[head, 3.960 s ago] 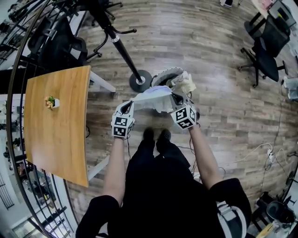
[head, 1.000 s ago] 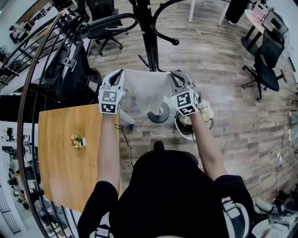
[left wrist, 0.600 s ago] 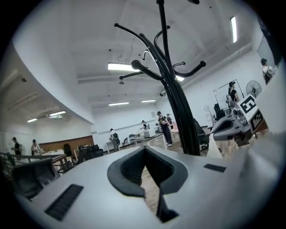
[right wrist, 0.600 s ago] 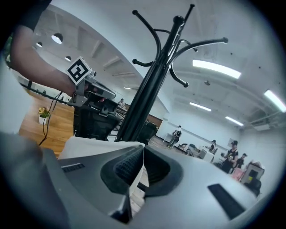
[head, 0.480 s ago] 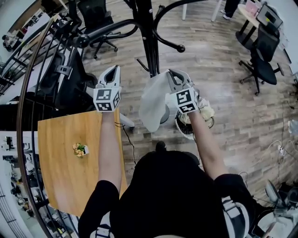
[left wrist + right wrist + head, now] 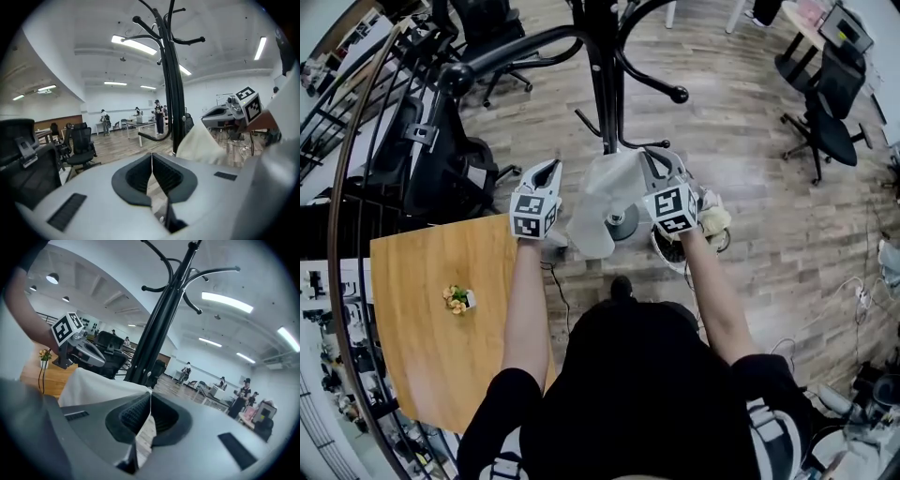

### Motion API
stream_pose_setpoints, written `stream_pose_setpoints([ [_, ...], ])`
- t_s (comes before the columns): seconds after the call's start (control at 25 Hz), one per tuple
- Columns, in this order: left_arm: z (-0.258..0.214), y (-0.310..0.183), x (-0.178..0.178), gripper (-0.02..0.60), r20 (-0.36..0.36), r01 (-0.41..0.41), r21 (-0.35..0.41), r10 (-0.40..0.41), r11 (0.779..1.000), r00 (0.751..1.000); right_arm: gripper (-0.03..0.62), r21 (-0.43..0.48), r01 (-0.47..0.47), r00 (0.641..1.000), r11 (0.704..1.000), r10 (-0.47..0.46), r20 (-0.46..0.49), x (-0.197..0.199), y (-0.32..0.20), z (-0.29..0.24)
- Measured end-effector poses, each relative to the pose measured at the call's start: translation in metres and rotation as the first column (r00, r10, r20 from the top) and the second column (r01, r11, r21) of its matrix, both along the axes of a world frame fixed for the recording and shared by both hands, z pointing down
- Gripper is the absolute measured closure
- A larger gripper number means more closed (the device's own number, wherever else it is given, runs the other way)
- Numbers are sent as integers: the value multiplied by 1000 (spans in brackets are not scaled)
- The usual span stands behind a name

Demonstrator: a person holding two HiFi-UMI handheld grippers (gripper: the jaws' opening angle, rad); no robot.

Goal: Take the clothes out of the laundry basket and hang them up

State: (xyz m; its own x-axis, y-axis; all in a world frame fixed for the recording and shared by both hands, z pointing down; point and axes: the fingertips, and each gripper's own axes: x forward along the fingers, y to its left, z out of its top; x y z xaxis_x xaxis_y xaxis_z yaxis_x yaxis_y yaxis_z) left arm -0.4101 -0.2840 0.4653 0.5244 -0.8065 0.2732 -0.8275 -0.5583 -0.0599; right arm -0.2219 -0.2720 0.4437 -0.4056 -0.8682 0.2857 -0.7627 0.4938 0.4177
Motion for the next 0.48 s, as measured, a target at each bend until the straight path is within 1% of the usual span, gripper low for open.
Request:
stream_pose_setpoints([
  [0.12, 29, 25, 3, 558, -31, -13, -59, 11, 998, 999, 580, -11, 0, 1000, 1000, -1, -24, 4, 8, 16],
  [0.24, 49, 46, 0, 558, -73, -4, -104, -4, 995, 997, 580, -34, 3, 999, 999, -4, -45, 4, 17, 32],
  [0.36, 62, 54, -7, 557, -68, 10, -122, -18, 992, 998, 580, -66, 7, 999, 998, -11, -53, 1, 21, 48],
  [0.48, 64, 54, -9, 557, -66, 14, -123, -23, 992, 998, 579, -102, 15, 998, 995, -21, -62, -4, 25, 63],
])
